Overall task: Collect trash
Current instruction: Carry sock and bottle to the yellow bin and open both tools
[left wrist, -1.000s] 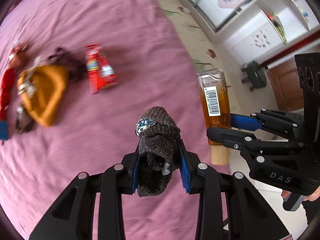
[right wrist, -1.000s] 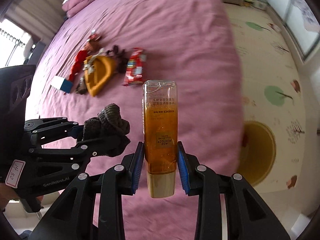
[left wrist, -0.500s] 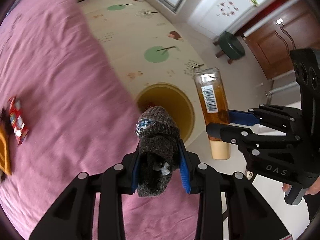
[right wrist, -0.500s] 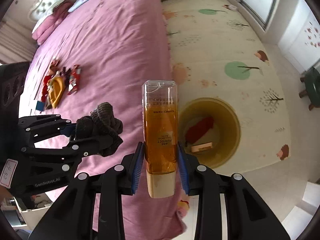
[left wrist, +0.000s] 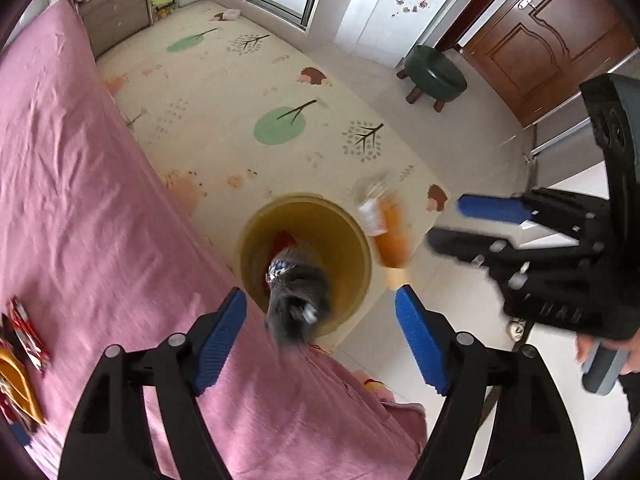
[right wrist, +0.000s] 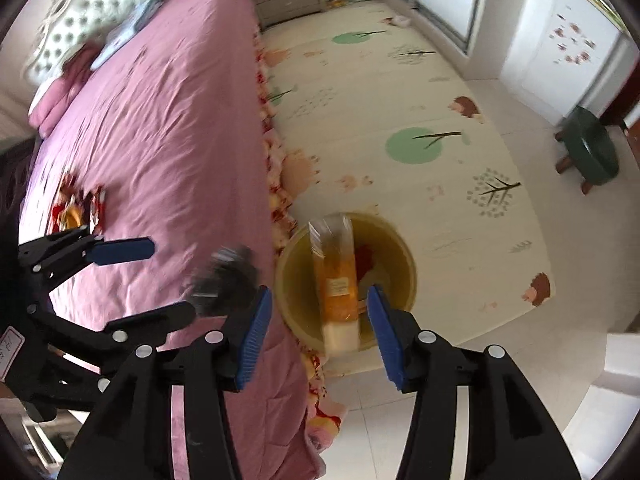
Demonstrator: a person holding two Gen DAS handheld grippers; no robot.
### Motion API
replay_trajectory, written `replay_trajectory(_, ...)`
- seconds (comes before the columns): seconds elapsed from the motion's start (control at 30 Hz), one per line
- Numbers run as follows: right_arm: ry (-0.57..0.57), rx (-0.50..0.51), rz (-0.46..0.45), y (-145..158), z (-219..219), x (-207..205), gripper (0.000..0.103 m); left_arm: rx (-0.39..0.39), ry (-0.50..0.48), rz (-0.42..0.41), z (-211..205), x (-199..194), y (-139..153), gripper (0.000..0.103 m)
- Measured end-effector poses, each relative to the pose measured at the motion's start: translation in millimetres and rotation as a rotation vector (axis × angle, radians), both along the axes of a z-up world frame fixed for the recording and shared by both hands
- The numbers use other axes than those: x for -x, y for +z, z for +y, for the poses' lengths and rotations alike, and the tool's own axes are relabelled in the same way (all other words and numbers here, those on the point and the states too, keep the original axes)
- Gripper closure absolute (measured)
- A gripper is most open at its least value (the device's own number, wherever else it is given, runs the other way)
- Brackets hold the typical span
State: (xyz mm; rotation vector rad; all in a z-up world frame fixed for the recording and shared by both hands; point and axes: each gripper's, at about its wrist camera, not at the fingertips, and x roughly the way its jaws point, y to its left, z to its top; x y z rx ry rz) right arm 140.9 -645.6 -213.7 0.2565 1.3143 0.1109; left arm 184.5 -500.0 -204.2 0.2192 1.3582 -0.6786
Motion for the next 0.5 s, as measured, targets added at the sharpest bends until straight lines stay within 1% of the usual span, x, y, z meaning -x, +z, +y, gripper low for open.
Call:
replay_trajectory(0.13, -0.029, -0.008, -0.006, 2.8, -11.9, -2.5, 0.054, -0.001, 0.017, 0.004, 3.4, -6.5, 4.0, 0.026)
replay_trajectory(0.23, -0.029, -0.023, -0.005, 4.5, -9.5, -4.7, 0.054, -0.006, 0.035, 0.009, 12.3, -7.5, 5.4, 0.026)
replay_trajectory(0.33, -0.008, -0.028, -0.008, 8.4, 1.2, -6.9, 0.054, -0.007, 0.059, 0.013, 21.7, -8.5, 4.8, 0.026)
replay_trajectory(0.5, 0.048, -0.044, -0.019, 16.7, 30.8, -13.0, 0.054, -0.007, 0.106, 0.016, 47.4, -6.3, 9.0, 0.026)
